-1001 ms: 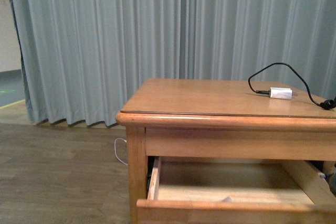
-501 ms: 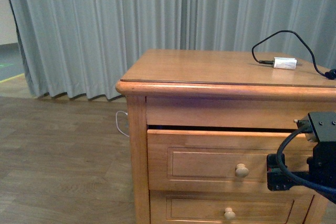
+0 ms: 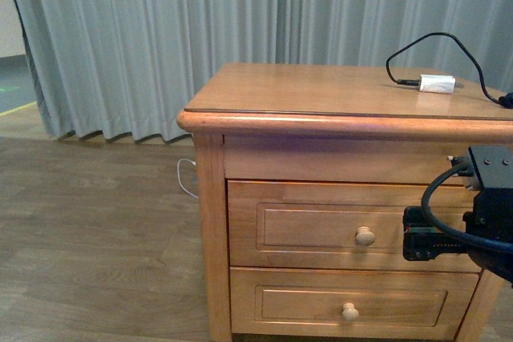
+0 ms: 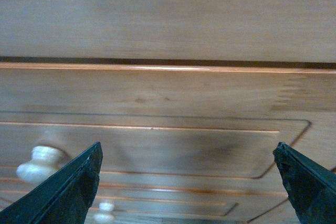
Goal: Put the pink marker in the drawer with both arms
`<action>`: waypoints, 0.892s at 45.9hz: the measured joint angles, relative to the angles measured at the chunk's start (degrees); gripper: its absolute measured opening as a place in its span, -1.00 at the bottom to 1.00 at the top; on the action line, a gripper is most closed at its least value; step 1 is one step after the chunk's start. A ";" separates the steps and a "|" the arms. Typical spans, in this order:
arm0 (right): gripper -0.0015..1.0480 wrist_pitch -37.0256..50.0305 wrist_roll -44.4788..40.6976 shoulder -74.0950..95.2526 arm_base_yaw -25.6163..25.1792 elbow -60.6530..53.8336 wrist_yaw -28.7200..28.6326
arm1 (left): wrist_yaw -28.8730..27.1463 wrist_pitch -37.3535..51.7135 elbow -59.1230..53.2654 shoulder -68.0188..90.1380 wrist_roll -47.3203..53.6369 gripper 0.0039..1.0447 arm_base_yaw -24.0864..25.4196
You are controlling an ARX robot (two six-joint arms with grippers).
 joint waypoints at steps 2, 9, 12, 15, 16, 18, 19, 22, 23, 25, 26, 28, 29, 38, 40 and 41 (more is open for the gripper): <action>0.84 -0.66 0.00 -1.62 -0.20 -1.33 -0.13 | -0.02 0.00 0.00 0.00 0.00 0.89 0.00; 0.84 -4.04 -0.70 -10.56 -0.72 -7.65 -0.72 | -0.02 0.00 0.02 0.00 0.00 0.89 0.00; 0.84 -6.64 -1.40 -15.56 -0.81 -10.51 -0.13 | -0.02 0.00 0.00 0.00 0.00 0.89 0.00; 0.84 -12.09 -1.36 -22.93 -0.83 -13.27 0.15 | -0.02 0.00 0.00 0.00 0.00 0.89 0.00; 0.84 -14.45 -1.31 -25.97 -0.79 -14.05 0.09 | -0.02 0.00 0.00 0.00 0.00 0.89 0.00; 0.84 -19.50 -1.20 -32.37 -0.66 -15.19 -0.24 | -0.02 0.00 0.00 0.00 0.00 0.89 0.00; 0.84 -21.27 -1.07 -34.67 -0.55 -15.41 -0.42 | -0.02 0.00 0.00 0.00 0.00 0.89 0.00; 0.84 -26.86 -0.72 -42.71 -0.17 -15.89 -1.07 | -0.02 0.00 0.02 0.00 0.00 0.89 0.00; 0.84 -27.69 -0.61 -43.91 -0.11 -15.89 -1.25 | -0.02 0.00 0.00 0.00 0.00 0.89 0.00; 0.84 -31.78 0.37 -49.79 0.35 -15.89 -1.40 | -0.02 0.00 0.00 0.00 0.00 0.89 0.00; 0.84 -34.25 0.74 -53.18 0.74 -15.89 -1.14 | -0.02 0.00 0.02 0.00 0.00 0.89 0.00; 0.84 -37.46 1.64 -57.46 1.25 -15.82 -0.92 | -0.02 0.00 0.00 0.00 0.00 0.89 0.00; 0.84 -39.04 1.95 -59.43 1.51 -15.76 -0.55 | -0.02 0.00 0.00 0.00 -0.02 0.89 0.00; 0.84 -46.29 3.02 -68.81 3.19 -14.93 3.58 | -0.02 0.00 0.00 0.00 0.00 0.89 0.00; 0.84 -46.42 3.04 -68.54 3.21 -14.88 3.63 | -0.02 0.00 0.00 0.00 0.00 0.89 0.00; 0.84 -46.51 3.02 -68.37 3.21 -14.88 3.63 | -0.02 0.00 0.00 0.00 0.00 0.89 0.00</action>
